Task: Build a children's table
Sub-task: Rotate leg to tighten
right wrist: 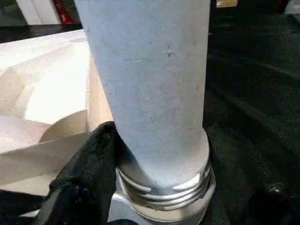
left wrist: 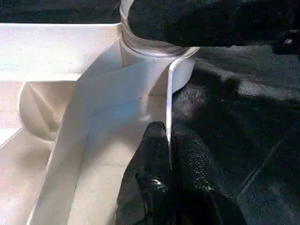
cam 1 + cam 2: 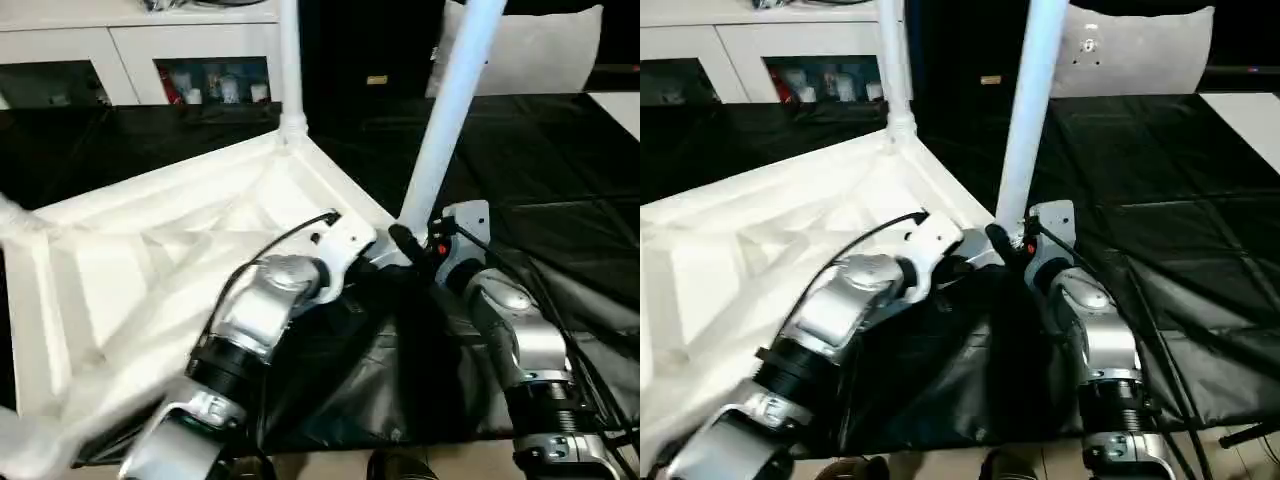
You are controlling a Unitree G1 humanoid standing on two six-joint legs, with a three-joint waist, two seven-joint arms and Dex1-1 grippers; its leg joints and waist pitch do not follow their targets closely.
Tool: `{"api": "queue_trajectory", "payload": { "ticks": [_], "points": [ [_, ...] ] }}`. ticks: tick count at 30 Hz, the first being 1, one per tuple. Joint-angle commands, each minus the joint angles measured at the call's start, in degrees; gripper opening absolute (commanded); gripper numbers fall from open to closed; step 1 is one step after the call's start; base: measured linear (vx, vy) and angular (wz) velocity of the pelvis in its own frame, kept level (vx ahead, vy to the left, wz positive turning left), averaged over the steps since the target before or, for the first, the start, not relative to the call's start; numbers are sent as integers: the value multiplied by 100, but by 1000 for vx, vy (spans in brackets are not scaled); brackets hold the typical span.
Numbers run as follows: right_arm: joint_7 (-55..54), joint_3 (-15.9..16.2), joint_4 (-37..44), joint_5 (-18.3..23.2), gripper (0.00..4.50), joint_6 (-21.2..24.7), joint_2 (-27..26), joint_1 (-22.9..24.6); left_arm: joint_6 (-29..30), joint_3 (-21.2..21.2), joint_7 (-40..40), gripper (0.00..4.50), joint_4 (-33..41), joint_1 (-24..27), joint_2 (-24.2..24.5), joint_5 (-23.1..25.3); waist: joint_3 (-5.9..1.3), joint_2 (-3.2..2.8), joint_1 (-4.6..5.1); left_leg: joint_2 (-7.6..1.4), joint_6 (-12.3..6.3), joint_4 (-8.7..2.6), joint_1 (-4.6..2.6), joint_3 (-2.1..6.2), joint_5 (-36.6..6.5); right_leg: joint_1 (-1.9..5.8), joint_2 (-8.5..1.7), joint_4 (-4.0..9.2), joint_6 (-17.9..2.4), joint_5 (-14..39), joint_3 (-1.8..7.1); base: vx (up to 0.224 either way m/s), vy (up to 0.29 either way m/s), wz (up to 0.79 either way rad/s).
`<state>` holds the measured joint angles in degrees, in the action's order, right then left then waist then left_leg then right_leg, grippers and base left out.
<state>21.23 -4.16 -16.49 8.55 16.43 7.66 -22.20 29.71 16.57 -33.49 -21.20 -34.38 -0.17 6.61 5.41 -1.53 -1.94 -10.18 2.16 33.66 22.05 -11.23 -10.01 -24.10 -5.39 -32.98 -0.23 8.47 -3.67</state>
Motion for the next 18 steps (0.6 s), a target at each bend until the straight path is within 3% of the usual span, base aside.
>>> {"api": "queue_trajectory", "payload": {
  "ticks": [1, 3, 7, 12, 16, 18],
  "points": [
    [174, 327, -115, 16, 325, 126, -193, 162, -256, 27, 147, 0, 362, -153, -136, -65, -446, 87, -46, -243, -422, -407, -65, 130, -1176, 285, -284, 410, -1118, 1709, 208, 0, 0, 0],
    [376, 278, -15, 59, 337, 8, -35, 234, -313, 121, -10, 0, 350, -108, 52, 2, -451, 84, -51, -240, -513, -399, -57, 121, -1107, 304, -285, 388, -1221, 1493, 206, 0, 0, 0],
    [568, 255, 54, 60, 377, -195, 166, 287, -368, 155, -96, 0, 333, -73, 201, 32, -445, 81, -56, -238, -532, -397, -49, 121, -1148, 323, -295, 399, -1200, 1599, 201, 0, 0, 0],
    [1516, 122, 57, 244, 422, -683, 834, 296, -873, 256, -773, 0, 210, -12, 668, -55, -453, 88, -60, -240, -551, -382, -46, 121, -1189, 336, -298, 398, -1203, 1658, 200, 0, 0, 0],
    [2604, 294, 170, 344, 439, -873, 1439, 353, -1316, 457, -1478, 0, 101, 34, 1072, -165, -464, 72, -94, -252, -654, -361, -58, 115, -1090, 337, -288, 362, -1320, 1422, 195, 0, 0, 0],
    [3151, 354, 194, 445, 439, -889, 1734, 353, -1632, 550, -2000, 0, 98, 57, 1283, -284, -466, 101, -114, -267, -707, -357, -63, 107, -1025, 340, -293, 339, -1412, 1290, 201, 0, 0, 0]
  ]
}}
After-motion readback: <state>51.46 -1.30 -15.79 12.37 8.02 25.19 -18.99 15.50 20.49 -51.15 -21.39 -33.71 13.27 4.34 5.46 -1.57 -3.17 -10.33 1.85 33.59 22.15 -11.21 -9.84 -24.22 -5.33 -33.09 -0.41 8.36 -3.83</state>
